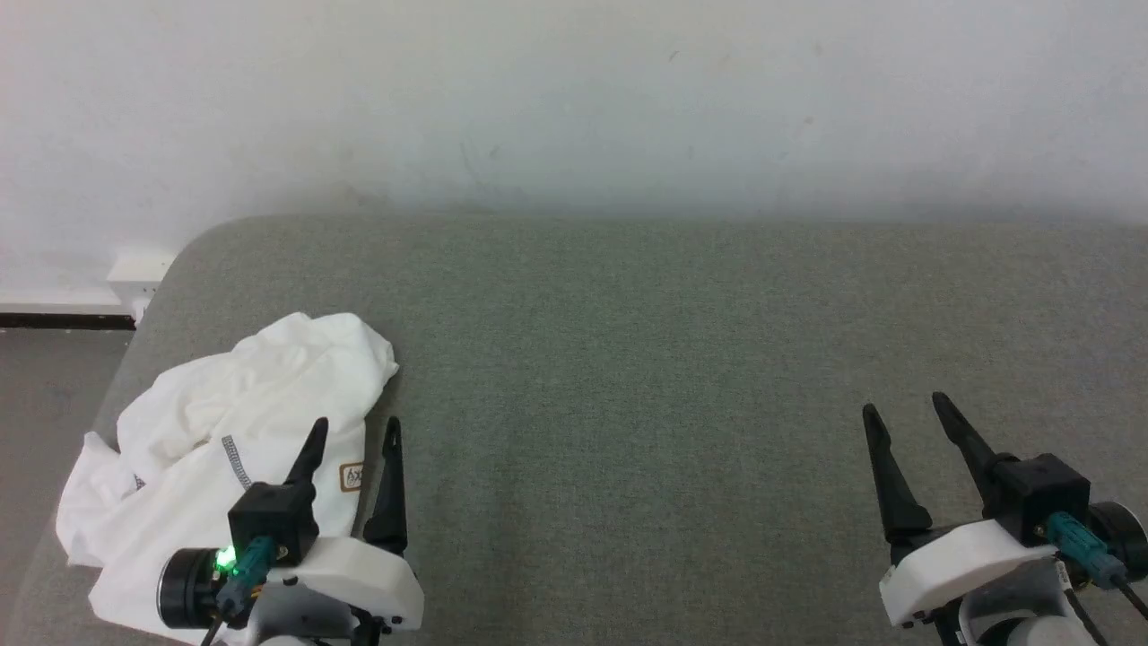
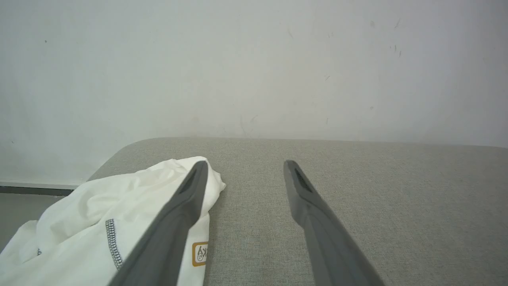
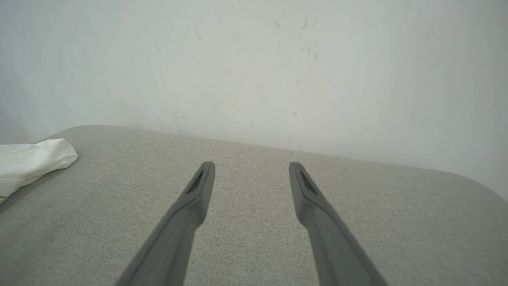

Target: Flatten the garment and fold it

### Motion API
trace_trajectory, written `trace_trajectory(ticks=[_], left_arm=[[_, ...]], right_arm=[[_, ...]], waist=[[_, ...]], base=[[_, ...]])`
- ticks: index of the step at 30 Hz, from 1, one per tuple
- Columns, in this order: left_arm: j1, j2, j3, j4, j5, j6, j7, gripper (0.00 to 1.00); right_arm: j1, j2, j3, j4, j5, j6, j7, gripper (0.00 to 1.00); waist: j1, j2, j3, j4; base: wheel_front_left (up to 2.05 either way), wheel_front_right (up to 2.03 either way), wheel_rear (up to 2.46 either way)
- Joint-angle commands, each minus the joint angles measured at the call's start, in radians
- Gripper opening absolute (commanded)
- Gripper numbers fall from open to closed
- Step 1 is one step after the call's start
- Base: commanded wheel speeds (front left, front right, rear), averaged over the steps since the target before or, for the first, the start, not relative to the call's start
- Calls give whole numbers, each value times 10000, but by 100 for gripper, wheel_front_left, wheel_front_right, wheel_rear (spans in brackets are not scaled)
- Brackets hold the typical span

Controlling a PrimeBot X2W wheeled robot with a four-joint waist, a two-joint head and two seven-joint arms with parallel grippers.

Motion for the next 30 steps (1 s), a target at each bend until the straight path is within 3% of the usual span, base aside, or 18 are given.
trace_trajectory(ticks=[1, 30], left_arm=[[-38, -11, 44, 37, -152, 18, -108, 100], [5, -19, 320, 351, -851, 111, -714, 100]], right_arm=[[95, 11, 5, 31, 80, -3, -106, 100], [142, 20, 369, -149, 191, -5, -504, 100]], waist=[[0, 0, -26, 239], [0, 0, -34, 2279]], base=[[0, 0, 0], [0, 0, 0]])
